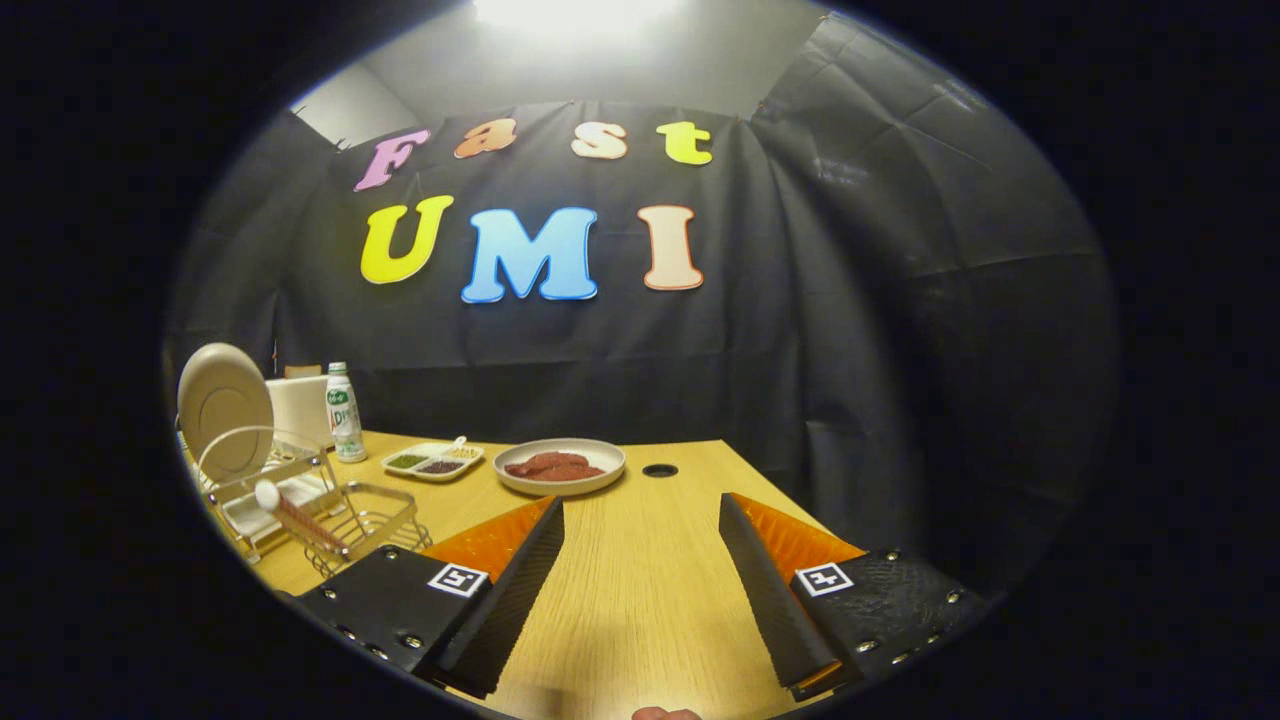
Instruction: Take the plate from the dish rack, then take the spoon from the basket and place it into the plate.
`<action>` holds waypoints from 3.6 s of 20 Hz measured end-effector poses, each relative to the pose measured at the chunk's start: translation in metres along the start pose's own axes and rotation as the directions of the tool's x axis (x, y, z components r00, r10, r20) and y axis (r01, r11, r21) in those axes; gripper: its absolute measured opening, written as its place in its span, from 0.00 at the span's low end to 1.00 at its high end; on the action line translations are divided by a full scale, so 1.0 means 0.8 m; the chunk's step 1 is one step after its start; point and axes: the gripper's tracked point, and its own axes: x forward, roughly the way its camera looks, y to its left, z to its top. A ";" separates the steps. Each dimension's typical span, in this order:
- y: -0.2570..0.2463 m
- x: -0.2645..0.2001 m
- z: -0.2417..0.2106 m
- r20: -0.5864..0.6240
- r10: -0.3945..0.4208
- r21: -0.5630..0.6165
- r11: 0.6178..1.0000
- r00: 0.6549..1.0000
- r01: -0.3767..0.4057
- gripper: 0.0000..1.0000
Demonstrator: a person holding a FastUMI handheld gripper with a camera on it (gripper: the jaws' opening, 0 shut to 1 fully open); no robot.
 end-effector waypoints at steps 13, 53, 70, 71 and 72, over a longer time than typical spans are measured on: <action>0.098 -0.103 0.265 0.084 0.020 -0.024 1.000 0.996 -0.018 0.96; 0.488 -0.063 0.153 -0.531 0.302 0.150 0.953 0.792 -0.262 0.96; 0.546 -0.049 0.015 -0.769 0.168 0.059 0.979 0.617 -0.193 0.98; 0.544 -0.046 0.011 -0.775 0.138 0.033 0.984 0.617 -0.178 0.96; 0.542 -0.045 0.007 -0.778 0.119 0.018 0.986 0.616 -0.167 0.89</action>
